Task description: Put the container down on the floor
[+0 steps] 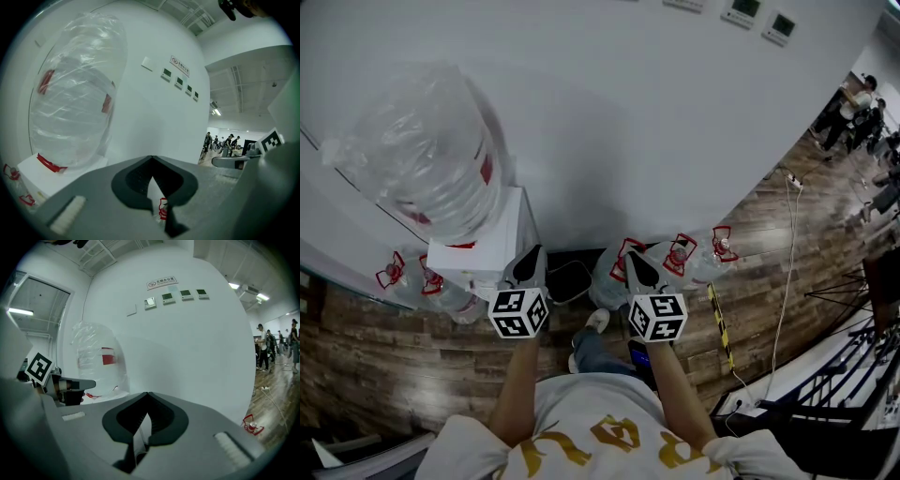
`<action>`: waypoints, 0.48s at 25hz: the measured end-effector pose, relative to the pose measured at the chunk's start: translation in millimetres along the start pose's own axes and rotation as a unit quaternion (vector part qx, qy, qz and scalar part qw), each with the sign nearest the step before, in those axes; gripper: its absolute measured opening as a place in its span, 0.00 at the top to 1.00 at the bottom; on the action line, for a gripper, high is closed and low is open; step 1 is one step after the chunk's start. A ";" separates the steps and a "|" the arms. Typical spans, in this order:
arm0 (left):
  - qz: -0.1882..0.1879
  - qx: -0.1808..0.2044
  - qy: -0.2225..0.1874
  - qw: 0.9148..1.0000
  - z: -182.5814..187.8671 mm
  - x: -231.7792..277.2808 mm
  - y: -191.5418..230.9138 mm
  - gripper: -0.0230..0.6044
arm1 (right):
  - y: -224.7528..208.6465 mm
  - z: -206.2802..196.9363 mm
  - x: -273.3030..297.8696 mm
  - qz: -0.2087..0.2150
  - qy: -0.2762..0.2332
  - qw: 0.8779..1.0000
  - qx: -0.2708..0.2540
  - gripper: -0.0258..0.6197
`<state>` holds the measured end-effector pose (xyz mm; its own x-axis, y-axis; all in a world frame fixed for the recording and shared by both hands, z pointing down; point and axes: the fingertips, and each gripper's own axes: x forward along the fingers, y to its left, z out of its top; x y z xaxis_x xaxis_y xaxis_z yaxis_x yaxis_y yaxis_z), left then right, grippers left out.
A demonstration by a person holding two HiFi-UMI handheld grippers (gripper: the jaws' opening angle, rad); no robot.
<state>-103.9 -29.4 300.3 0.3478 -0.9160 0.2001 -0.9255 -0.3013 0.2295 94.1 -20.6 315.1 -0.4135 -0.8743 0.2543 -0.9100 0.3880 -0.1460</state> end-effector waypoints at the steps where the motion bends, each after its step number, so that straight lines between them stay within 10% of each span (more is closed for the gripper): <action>1: 0.000 0.000 0.000 1.000 -0.1 -0.1 0.6 0.96 | 0.5 -0.3 0.4 0.000 0.001 1.000 0.000 0.92; 12: -0.001 -0.012 -0.004 1.000 -0.1 -2.7 6.6 0.96 | 8.7 -6.1 3.5 0.005 0.014 1.000 -0.006 0.92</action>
<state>-111.0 -29.0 301.4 0.3490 -0.9175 0.1909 -0.9205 -0.2975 0.2533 84.6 -18.5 320.6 -0.4225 -0.8620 0.2802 -0.9063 0.3997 -0.1369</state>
